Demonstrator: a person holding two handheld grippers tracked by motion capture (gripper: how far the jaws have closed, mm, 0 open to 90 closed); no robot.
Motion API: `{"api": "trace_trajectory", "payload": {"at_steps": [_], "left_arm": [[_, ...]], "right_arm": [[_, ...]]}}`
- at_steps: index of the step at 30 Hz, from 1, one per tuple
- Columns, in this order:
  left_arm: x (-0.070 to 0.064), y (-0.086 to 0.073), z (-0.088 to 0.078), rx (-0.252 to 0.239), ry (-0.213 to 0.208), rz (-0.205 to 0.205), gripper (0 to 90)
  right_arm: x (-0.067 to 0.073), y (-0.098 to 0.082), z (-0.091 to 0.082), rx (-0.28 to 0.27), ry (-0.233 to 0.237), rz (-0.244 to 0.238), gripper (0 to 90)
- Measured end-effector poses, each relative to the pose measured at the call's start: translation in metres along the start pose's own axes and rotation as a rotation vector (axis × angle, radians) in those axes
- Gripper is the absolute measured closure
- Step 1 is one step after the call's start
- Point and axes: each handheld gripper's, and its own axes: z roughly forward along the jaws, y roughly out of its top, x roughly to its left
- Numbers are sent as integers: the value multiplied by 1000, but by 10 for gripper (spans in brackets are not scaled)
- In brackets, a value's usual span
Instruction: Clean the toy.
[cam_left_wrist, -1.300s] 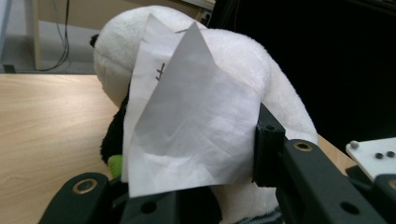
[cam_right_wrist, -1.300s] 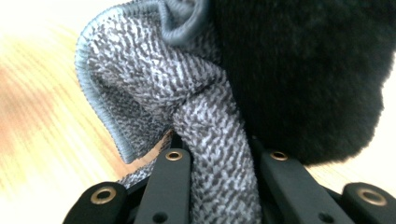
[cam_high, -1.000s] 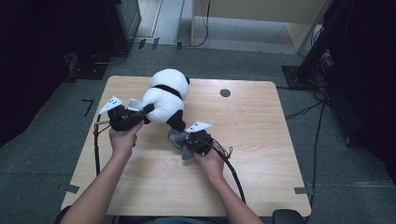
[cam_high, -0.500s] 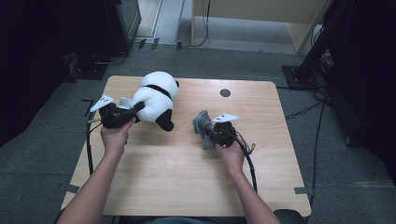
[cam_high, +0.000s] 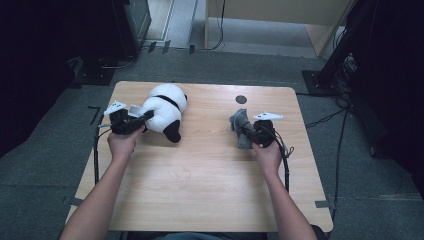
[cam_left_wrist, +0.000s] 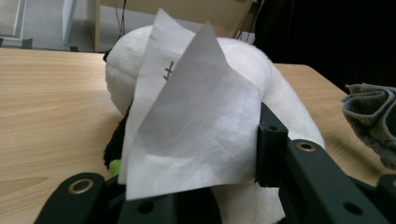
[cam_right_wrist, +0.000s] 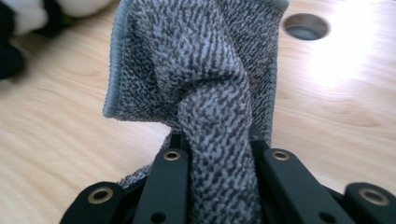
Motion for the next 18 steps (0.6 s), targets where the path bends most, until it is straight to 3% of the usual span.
{"api": "trace_trajectory", "payload": {"at_steps": [4,8,10,13,18], "left_arm": [[6,-2,0,28,2,-3,636],[12,-6,5,54,-8,-38,606],[13,-8,7,60,-2,-30,590],[15,-8,8,57,-8,-41,564],[16,-8,8,52,-8,-36,472]], "right_arm": [[-13,-2,6,14,-27,13,781],[-25,-5,17,16,-43,35,778],[-29,-7,22,21,-39,48,774],[-32,-10,30,47,-36,61,764],[-33,-11,35,36,-37,45,740]]}}
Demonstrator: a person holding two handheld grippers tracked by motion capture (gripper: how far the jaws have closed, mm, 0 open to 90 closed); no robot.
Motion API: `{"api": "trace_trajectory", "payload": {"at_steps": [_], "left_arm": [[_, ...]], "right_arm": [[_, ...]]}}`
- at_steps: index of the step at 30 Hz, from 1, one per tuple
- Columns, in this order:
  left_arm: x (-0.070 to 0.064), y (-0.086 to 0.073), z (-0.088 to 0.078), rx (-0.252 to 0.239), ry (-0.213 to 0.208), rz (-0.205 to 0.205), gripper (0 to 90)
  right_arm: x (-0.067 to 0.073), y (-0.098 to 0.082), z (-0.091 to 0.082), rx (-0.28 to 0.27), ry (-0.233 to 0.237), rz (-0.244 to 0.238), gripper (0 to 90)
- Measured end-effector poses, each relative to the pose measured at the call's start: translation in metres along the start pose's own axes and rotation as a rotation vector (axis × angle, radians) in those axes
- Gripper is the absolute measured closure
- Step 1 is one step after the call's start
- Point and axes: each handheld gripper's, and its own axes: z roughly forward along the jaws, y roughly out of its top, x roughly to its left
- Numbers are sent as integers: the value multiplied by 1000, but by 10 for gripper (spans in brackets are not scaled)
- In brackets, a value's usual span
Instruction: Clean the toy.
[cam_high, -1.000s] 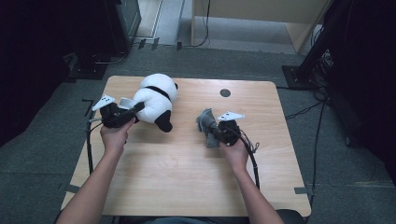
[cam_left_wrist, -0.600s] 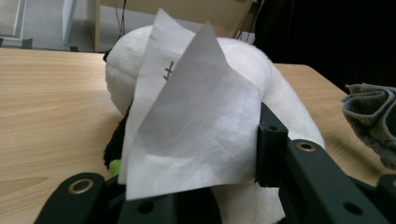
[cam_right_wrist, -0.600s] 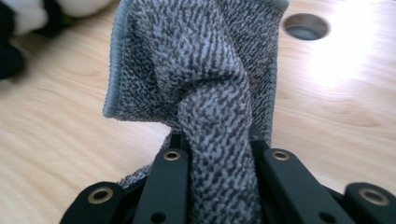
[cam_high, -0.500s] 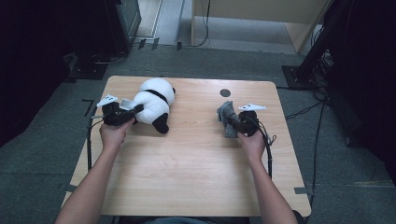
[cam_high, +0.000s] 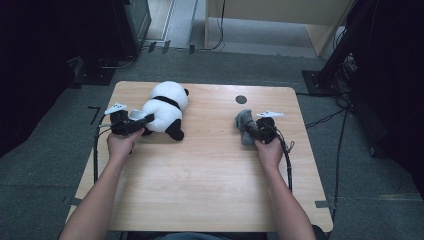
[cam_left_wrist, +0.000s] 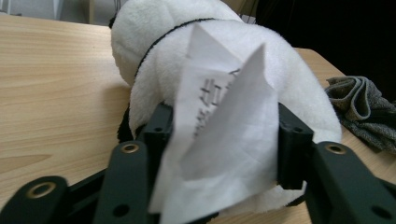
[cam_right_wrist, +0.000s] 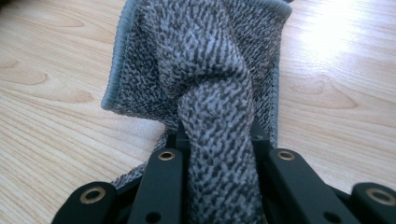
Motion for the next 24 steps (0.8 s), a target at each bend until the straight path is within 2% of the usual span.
{"api": "trace_trajectory", "payload": {"at_steps": [3,5,7,9,12,15,19,24], "left_arm": [[1,1,-1,4,-10,-2,367],[2,3,-1,6,-16,-12,315],[2,5,-2,16,-9,-12,268],[1,8,-4,28,-2,-14,255],[-2,12,-7,46,3,9,237],[-5,17,-16,19,-4,27,241],[-8,22,-29,30,-4,54,250],[-16,17,-40,65,-22,82,251]], "right_arm": [[-2,-1,2,-4,5,-2,696],[-4,-2,1,-7,-3,15,606],[-7,-2,1,-2,6,41,567],[-8,0,-1,4,-2,49,496],[-6,1,-3,-2,-1,18,418],[-4,4,-8,-11,-2,4,351],[-6,4,-18,-10,35,30,339],[-6,2,-33,-24,31,1,339]]}}
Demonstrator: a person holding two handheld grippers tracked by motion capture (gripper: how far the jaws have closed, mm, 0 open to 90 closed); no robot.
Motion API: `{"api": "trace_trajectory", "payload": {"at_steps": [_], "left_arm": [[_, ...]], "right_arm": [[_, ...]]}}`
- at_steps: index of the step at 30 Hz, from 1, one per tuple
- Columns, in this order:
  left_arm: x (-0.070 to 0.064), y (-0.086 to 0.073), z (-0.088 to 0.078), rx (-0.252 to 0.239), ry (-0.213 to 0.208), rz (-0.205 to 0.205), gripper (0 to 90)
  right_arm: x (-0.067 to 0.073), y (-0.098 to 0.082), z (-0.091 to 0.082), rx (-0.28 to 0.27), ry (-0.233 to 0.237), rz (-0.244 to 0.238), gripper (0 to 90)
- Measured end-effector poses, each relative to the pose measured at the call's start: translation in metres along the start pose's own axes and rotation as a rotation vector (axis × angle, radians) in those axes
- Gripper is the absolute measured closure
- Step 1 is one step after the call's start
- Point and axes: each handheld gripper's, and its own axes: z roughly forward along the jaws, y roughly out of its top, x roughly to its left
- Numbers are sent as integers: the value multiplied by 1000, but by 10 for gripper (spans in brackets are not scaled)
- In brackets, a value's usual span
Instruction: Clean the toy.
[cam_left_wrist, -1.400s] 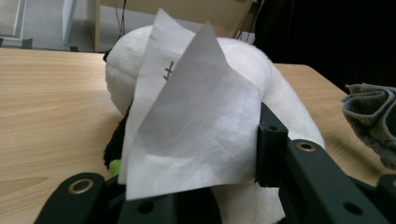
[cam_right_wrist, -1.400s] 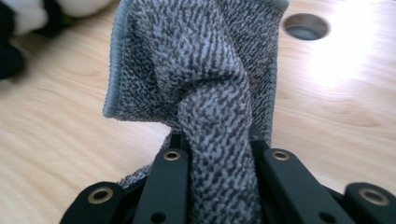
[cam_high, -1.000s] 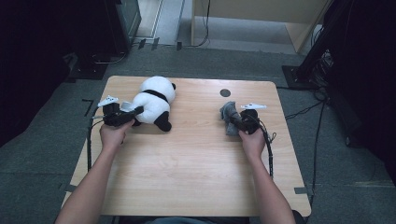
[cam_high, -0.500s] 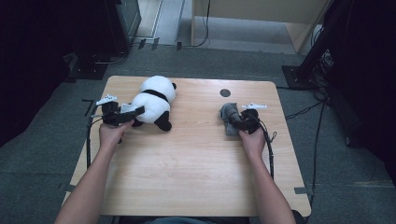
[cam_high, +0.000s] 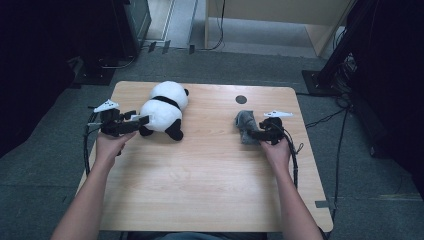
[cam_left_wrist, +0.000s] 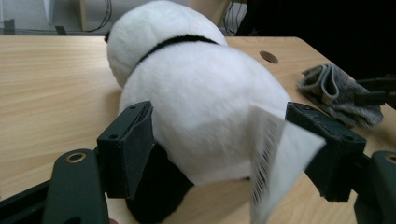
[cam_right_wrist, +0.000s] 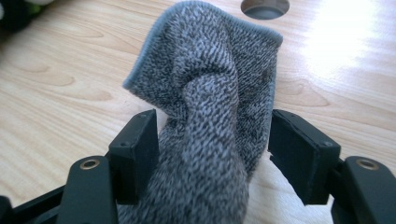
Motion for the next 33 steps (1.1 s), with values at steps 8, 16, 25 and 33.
{"api": "trace_trajectory", "payload": {"at_steps": [8,16,25,33], "left_arm": [[-14,-18,-12,36,16,55,250],[-20,-38,-16,84,11,87,253],[-24,-61,-20,140,1,126,256],[-31,-79,-18,192,1,193,259]], "right_arm": [[3,-11,-24,4,-5,-38,343],[0,-27,-49,-18,2,-41,350],[-13,-47,-63,-14,13,-36,368],[-21,-64,-65,23,11,-6,368]]}}
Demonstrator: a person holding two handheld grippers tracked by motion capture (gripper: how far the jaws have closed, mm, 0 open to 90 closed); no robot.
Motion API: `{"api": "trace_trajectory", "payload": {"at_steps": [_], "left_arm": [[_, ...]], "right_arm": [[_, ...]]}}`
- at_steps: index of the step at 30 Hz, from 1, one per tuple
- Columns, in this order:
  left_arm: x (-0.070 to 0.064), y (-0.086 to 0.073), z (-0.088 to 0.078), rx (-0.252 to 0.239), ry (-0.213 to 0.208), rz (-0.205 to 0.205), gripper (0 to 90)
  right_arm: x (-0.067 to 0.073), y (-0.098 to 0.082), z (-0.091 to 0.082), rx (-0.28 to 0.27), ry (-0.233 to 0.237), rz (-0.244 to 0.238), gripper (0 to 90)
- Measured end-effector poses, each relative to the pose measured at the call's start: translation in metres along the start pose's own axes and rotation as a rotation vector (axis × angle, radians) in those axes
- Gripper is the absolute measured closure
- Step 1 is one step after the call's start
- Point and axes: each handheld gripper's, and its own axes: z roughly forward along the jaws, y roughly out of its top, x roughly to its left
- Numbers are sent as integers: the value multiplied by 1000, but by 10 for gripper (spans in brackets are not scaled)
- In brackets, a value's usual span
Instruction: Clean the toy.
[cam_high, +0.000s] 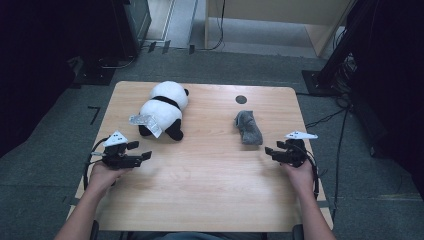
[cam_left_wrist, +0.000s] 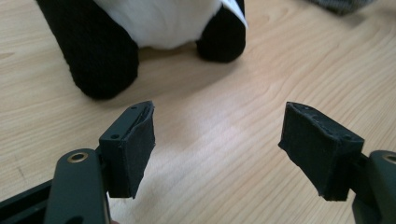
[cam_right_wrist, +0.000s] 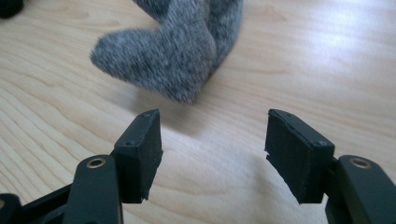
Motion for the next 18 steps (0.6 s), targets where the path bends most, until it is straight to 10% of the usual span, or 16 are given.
{"api": "trace_trajectory", "payload": {"at_steps": [8,18], "left_arm": [[-4,-9,15,82,21,58,263],[2,-17,22,118,37,66,260]], "right_arm": [[-7,-10,8,69,-24,-4,373],[-4,-20,13,7,-71,-101,361]]}}
